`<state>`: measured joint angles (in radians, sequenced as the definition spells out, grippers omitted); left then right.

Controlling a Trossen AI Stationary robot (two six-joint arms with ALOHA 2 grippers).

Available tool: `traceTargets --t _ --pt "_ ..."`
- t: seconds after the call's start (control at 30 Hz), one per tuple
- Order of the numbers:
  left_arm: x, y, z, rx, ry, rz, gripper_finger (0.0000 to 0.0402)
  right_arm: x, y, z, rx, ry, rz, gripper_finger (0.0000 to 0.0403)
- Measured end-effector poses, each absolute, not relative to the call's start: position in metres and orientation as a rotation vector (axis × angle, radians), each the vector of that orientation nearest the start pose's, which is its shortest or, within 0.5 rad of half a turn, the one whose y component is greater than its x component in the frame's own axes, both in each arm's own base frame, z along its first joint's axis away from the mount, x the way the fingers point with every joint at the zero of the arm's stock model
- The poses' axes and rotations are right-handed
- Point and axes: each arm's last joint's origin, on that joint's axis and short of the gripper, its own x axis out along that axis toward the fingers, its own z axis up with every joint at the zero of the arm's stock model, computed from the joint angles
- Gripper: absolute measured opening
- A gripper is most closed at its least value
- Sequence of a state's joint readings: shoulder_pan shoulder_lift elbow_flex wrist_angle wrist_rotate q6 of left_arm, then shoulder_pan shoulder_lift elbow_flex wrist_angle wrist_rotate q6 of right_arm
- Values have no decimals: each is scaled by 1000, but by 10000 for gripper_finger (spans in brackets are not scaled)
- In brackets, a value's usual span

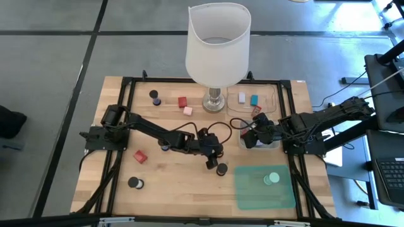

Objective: Pick & Place Office items
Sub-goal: Move the hourglasses to the middle of the table

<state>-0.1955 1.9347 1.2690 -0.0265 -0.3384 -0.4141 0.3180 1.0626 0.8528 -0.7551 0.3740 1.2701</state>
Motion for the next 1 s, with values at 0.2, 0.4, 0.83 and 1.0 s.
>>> traceTargets --t 0.2,0.4,0.83,1.0 --pt "410 -71 185 -214 638 268 217 191 52 264 853 721 -597 267" --pt "411 -70 185 -214 641 256 217 191 52 264 853 720 -597 267" --pt "411 -69 185 -177 639 260 245 191 52 264 853 721 -597 267" --pt "412 -69 186 -180 621 259 257 191 52 264 853 720 -597 267"
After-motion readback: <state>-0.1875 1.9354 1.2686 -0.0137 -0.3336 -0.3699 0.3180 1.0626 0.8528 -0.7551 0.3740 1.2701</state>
